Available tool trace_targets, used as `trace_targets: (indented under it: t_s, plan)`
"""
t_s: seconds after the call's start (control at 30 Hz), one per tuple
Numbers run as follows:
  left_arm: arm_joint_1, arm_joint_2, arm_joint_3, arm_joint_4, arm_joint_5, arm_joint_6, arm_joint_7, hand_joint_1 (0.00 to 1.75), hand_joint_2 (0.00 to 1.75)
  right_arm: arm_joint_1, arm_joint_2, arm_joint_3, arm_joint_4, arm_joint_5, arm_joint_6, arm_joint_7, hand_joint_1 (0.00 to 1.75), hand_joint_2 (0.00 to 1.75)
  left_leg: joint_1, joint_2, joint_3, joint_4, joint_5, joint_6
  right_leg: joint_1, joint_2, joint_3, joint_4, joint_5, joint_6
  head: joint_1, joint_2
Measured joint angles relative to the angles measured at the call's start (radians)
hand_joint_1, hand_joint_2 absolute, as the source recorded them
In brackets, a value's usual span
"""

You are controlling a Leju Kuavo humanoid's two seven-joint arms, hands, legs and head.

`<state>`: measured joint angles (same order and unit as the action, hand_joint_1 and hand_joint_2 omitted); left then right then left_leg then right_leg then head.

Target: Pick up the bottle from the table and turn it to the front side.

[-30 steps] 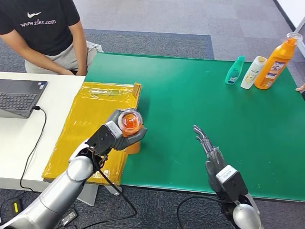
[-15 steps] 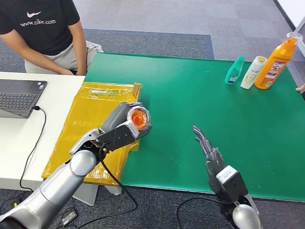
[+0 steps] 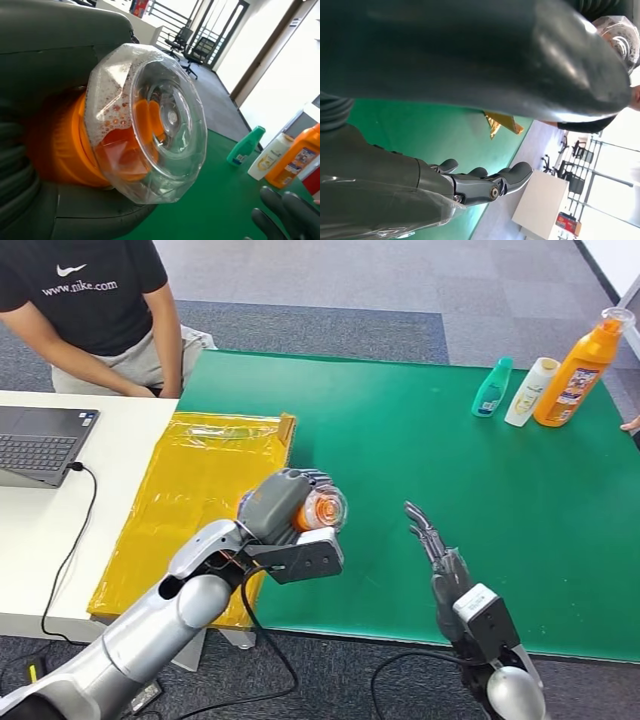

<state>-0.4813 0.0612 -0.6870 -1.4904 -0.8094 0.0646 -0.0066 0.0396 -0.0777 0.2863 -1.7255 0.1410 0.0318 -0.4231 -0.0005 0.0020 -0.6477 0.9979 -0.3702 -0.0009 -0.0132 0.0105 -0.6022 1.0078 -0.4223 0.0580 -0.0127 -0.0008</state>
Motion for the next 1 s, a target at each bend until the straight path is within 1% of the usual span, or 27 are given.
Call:
trace_targets:
  t_s: [0.13,0.3,0.4,0.57,0.7,1.0]
  plan:
    - [0.007,-0.012,-0.016,0.0,-0.033,0.018,0.011,1.75,1.75,0.0,0.006,-0.003,0.0,0.001,0.001,0.003,0.0,0.0,0.0,0.0,0.0,0.0,0.0,0.0,0.0,0.0,0.0,0.0,0.0,0.0,0.0,0.0]
    - [0.018,-0.024,-0.032,0.005,-0.105,0.077,0.024,1.75,1.75,0.0,0.012,-0.009,0.0,0.001,0.001,0.008,0.0,0.0,0.0,0.0,0.0,0.0,0.0,0.0,0.0,0.0,0.0,0.0,0.0,0.0,0.0,0.0]
    - [0.022,-0.03,-0.039,0.014,-0.185,0.125,0.045,1.75,1.75,-0.001,0.015,-0.011,0.0,0.002,0.0,0.011,0.0,0.0,0.0,0.0,0.0,0.0,0.0,0.0,0.0,0.0,0.0,0.0,0.0,0.0,0.0,0.0]
    - [0.024,-0.037,-0.05,0.037,-0.373,0.194,0.11,1.75,1.75,-0.006,0.019,-0.012,0.0,0.003,-0.003,0.016,0.0,0.0,0.0,0.0,0.0,0.0,0.0,0.0,0.0,0.0,0.0,0.0,0.0,0.0,0.0,0.0]
    - [0.024,-0.042,-0.056,0.057,-0.43,0.195,0.127,1.75,1.75,-0.012,0.022,-0.011,0.0,0.003,0.0,0.018,0.0,0.0,0.0,0.0,0.0,0.0,0.0,0.0,0.0,0.0,0.0,0.0,0.0,0.0,0.0,0.0]
    - [0.023,-0.06,-0.061,0.114,-0.425,0.153,0.128,1.75,1.75,-0.023,0.028,-0.01,0.0,0.002,0.006,0.023,0.0,0.0,0.0,0.0,-0.001,0.0,0.0,0.0,0.0,0.0,0.0,0.0,0.0,0.0,0.0,0.0]
